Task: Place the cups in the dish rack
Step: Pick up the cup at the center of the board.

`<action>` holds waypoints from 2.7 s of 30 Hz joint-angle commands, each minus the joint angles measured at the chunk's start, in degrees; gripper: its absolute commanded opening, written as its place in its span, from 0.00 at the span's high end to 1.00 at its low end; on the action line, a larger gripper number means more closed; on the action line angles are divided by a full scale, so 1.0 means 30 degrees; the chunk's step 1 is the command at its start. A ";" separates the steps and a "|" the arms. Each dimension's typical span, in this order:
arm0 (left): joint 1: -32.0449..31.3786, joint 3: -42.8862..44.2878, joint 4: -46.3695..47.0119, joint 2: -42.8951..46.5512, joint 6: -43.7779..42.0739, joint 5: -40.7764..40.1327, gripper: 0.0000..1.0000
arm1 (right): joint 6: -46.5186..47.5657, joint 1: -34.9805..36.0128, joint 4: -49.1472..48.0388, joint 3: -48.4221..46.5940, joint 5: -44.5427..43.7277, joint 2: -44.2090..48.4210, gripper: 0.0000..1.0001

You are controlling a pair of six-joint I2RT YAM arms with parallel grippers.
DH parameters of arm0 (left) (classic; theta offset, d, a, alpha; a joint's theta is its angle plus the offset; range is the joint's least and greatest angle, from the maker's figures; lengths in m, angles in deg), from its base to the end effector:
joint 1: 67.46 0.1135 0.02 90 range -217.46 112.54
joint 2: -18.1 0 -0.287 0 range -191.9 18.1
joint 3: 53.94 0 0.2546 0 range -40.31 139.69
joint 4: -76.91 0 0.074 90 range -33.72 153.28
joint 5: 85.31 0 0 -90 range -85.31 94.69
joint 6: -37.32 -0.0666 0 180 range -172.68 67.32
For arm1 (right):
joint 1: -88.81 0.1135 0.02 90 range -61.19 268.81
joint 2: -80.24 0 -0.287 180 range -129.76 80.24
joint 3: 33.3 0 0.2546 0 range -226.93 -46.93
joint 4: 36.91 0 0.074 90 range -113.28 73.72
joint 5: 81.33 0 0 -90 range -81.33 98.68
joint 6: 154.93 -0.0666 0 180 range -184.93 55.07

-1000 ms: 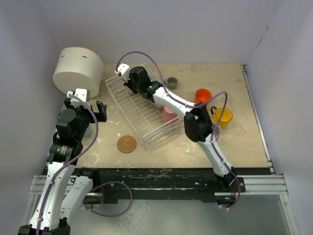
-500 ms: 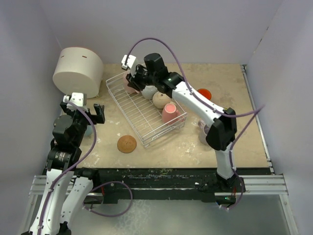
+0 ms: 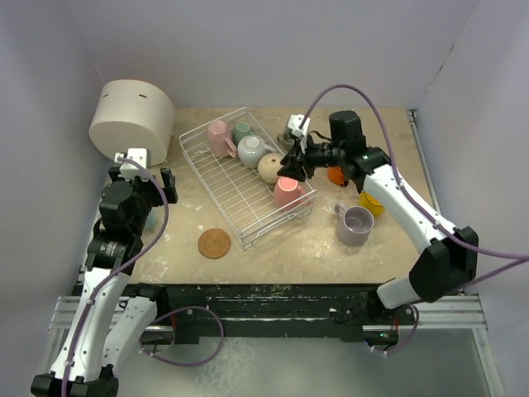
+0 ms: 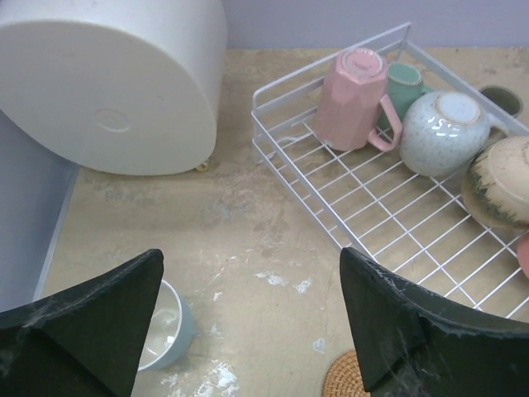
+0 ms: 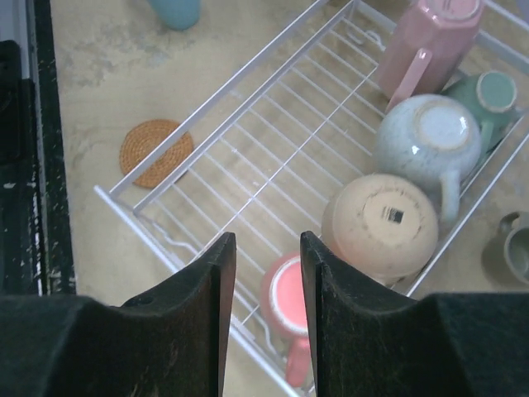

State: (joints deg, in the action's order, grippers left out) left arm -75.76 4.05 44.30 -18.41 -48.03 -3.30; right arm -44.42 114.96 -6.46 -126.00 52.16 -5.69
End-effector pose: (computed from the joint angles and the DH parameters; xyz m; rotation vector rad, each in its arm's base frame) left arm 0.1632 -0.0145 0.3505 -0.0450 1.7627 -0.0411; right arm 0.3070 0.2018 0.3807 -1.1988 1.5379 0.8124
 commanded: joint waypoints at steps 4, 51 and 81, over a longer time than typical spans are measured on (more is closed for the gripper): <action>0.1543 0.1804 -0.0774 -0.4246 0.1937 0.3054 0.27 | -0.0901 -0.1895 -0.2773 0.2315 0.3294 0.3220 0.60; 0.5607 0.2886 -0.3445 -1.2799 0.2139 0.3049 0.73 | -0.1141 -0.2184 -0.3673 0.3424 0.3727 0.2965 0.58; 0.5629 0.3012 -0.3376 -1.0450 0.3160 0.4484 1.00 | -0.1132 -0.2184 -0.3728 0.3511 0.4307 0.2835 0.58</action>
State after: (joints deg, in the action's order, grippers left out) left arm -59.08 12.29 31.60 -56.73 -40.65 6.93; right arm -48.40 108.34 -16.34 -115.77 62.41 2.87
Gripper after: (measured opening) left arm 0.041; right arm 0.420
